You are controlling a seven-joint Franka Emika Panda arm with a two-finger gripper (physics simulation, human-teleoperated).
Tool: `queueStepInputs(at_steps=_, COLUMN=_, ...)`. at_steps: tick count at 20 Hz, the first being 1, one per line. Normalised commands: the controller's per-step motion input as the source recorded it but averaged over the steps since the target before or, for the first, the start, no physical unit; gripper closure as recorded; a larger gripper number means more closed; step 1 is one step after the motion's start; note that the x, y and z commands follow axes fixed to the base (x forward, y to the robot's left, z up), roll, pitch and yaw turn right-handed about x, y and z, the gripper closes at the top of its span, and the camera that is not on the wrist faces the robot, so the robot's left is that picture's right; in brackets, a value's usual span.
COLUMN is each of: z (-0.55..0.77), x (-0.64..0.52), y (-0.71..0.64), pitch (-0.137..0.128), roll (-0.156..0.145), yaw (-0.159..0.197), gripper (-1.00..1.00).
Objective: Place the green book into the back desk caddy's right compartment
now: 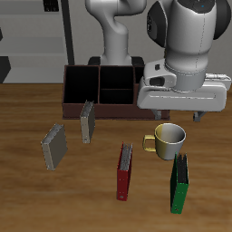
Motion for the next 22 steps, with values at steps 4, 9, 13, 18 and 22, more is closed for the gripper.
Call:
queueStepInputs(at_steps=4, z=-0.09, x=0.05, y=0.39, pitch=-0.084, roll=0.034, yaw=0.018, gripper=-1.00)
queueStepInputs(at_steps=9, z=-0.17, x=0.03, y=0.28, pitch=-0.033, roll=0.038, yaw=0.047, gripper=-1.00)
queueStepInputs(at_steps=13, z=-0.23, x=-0.01, y=0.06, pitch=-0.017, roll=-0.009, yaw=0.002, gripper=-1.00)
queueStepInputs(at_steps=18, z=-0.21, x=0.06, y=-0.14, pitch=-0.007, roll=-0.019, yaw=0.014, gripper=-1.00)
queueStepInputs(at_steps=22, z=-0.19, x=0.09, y=-0.06, pitch=-0.015, roll=-0.020, yaw=0.004, gripper=-1.00)
